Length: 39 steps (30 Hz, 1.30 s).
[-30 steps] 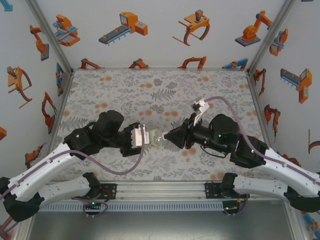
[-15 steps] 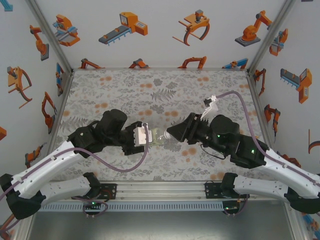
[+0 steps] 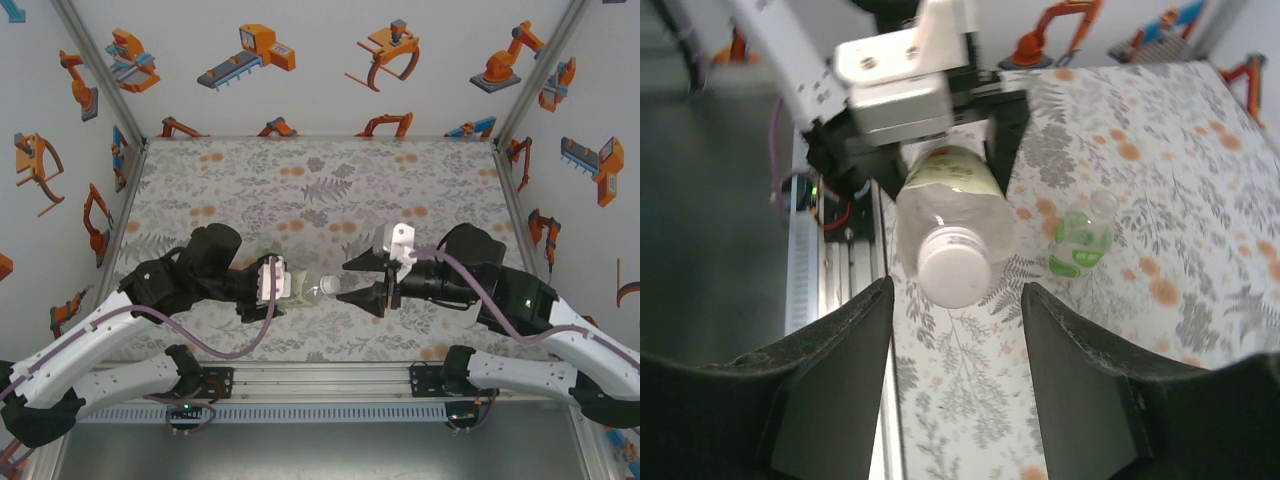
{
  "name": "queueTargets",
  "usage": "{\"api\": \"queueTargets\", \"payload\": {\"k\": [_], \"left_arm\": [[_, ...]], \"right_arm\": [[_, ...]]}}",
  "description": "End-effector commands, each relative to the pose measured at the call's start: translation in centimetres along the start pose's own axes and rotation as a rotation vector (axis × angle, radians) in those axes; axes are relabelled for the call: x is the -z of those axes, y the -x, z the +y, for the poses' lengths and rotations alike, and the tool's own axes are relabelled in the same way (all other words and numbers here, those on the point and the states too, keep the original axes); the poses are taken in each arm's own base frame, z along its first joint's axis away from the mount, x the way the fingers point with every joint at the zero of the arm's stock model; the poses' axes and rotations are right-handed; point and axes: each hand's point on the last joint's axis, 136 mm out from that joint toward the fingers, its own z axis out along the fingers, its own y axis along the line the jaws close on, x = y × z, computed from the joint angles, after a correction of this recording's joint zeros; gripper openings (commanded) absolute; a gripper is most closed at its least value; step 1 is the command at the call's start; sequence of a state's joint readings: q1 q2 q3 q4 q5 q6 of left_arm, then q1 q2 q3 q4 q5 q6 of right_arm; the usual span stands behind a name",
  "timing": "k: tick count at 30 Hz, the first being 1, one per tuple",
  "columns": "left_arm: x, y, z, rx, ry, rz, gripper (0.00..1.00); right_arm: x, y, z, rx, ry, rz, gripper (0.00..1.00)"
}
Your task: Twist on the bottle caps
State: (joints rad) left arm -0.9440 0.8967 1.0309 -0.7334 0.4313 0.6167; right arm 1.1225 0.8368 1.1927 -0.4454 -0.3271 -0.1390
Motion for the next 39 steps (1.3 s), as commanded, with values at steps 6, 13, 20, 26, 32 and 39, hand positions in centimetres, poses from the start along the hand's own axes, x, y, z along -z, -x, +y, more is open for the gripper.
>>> {"api": "queueTargets", "payload": {"k": [6,13,20,26,32,39], "left_arm": [[0.4,0.5,-0.9,-0.013,-0.039,-0.02,0.0],[0.3,0.4,-0.9,-0.012,-0.042,-0.017,0.0],[0.3,0.5,-0.9,-0.014,-0.04,-0.023,0.0],[0.2,0.8,-0.8,-0.019,-0.04,-0.034,0.0],[0.0,0.8,-0.6,-0.022,-0.037,-0.035,0.0],[-0.1,1.7,0.4,-0.039,0.006,-0.068,0.0]], "right_arm": [[-0.8,0.5,1.3,0.203,0.097,-0.014,0.47],[-1.4,0.1,1.2,0.199,0.104,-0.012,0.39],[-1.7,-0.4,1.0,0.184,0.092,0.001,0.36],[-1.8,-0.8,0.8,0.133,0.079,0.009,0.38],[-1.7,-0.8,0.5,0.092,0.058,-0.001,0.28],[-1.7,-2.1,-2.5,-0.182,-0.13,0.019,0.15]]}}
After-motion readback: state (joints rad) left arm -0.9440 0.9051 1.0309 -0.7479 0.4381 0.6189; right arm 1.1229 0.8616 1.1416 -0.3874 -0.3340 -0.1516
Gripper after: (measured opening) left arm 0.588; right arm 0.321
